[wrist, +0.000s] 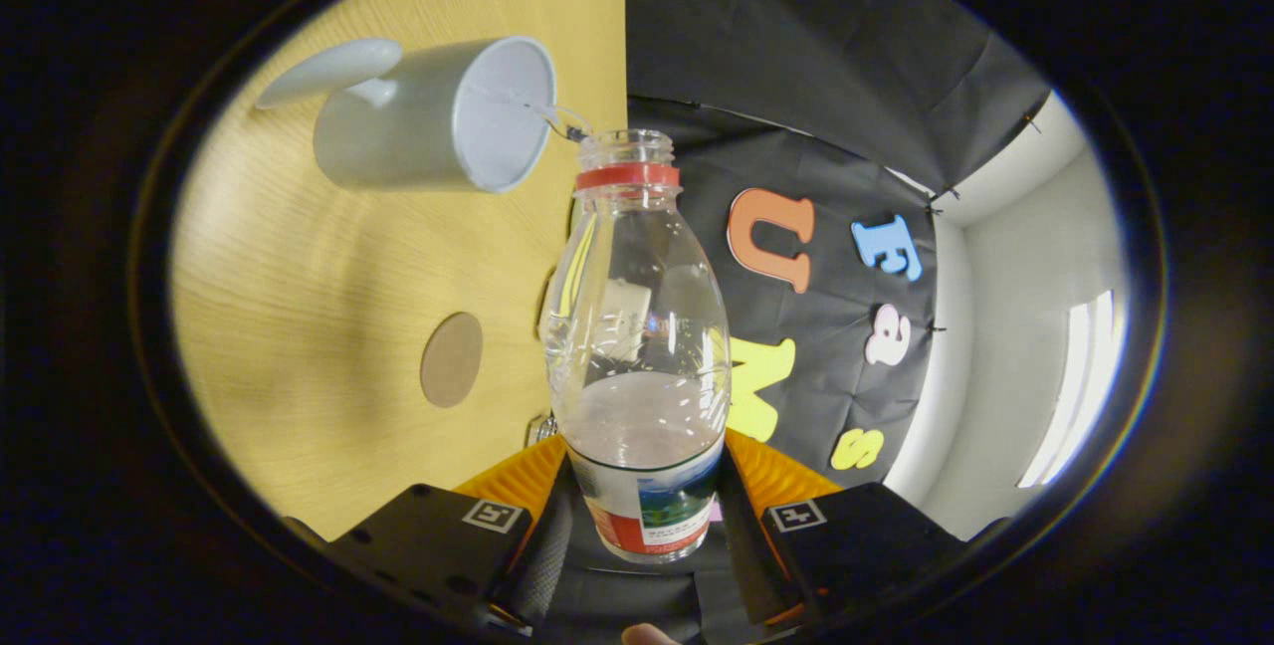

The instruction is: Take the bottle from table, then pour the juice into the cup, finally place the bottle on the coaster

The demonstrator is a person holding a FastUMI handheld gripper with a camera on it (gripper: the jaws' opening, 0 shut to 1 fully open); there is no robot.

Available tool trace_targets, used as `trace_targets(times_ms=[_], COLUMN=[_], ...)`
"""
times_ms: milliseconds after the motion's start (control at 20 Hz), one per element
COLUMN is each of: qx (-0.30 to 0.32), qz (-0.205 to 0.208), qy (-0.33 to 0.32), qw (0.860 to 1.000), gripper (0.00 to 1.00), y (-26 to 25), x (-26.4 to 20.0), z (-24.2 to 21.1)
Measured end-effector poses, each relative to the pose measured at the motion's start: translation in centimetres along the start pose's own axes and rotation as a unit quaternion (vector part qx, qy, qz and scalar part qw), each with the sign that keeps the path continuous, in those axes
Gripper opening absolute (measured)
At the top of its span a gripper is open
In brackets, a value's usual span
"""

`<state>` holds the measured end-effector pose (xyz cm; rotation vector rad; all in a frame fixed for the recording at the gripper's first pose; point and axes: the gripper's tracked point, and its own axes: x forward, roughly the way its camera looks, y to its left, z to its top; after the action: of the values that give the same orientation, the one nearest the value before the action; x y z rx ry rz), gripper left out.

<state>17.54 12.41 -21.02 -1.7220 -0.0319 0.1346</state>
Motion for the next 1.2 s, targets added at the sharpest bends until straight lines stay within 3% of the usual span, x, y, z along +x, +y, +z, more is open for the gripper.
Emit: trace_targets(times_ms=[1200], qx=[-0.039], qz=[-0.011], qy=[-0.007], qw=[0.999], gripper=[0.75], y=[-2.6], x=[0.4], z=[-0.1])
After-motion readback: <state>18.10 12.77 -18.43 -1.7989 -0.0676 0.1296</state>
